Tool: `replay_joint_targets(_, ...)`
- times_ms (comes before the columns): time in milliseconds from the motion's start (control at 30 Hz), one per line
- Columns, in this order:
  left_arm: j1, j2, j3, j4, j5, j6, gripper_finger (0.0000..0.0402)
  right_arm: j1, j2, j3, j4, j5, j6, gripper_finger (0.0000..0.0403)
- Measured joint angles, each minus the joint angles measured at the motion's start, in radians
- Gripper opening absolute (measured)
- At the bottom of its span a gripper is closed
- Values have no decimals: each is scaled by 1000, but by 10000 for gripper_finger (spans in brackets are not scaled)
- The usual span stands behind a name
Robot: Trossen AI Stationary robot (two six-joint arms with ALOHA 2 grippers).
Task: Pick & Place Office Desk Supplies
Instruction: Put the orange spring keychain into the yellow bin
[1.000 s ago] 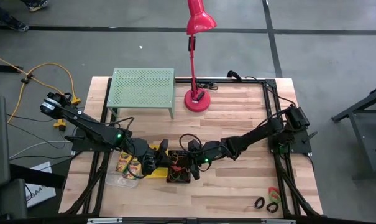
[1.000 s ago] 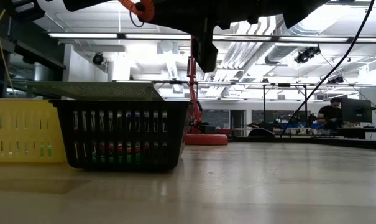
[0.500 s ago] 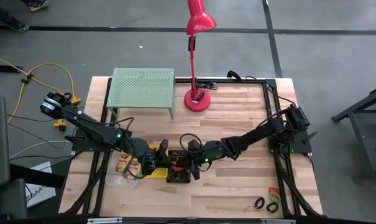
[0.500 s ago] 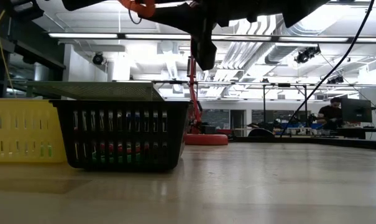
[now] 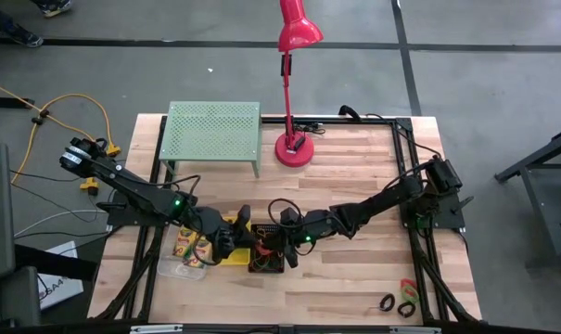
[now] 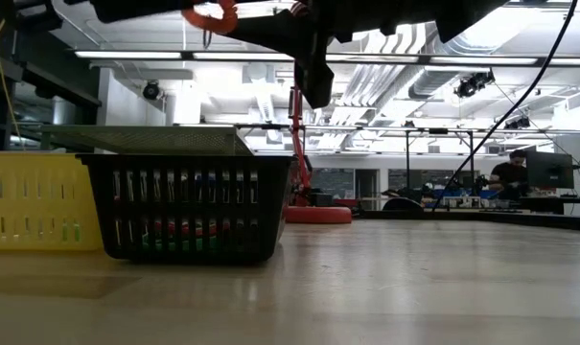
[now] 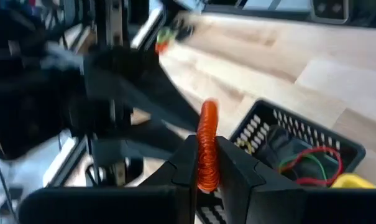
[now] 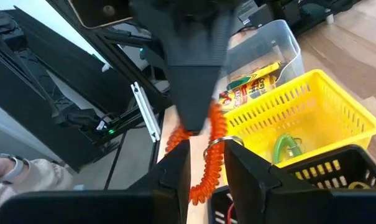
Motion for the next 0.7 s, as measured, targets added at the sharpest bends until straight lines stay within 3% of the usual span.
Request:
replay_joint_targets(233,-18,-2,0,-121,-55,-144,38,-2,-8,0,4,17,-69,84)
replay_joint_targets(533,-121,-4,0,-272,-204,-283,38,-2,-19,0,3,21,-115,84)
replay_joint_targets(700,-163,-4,0,-335,-231,-390,38,4,-19,0,-2,19,-115,84)
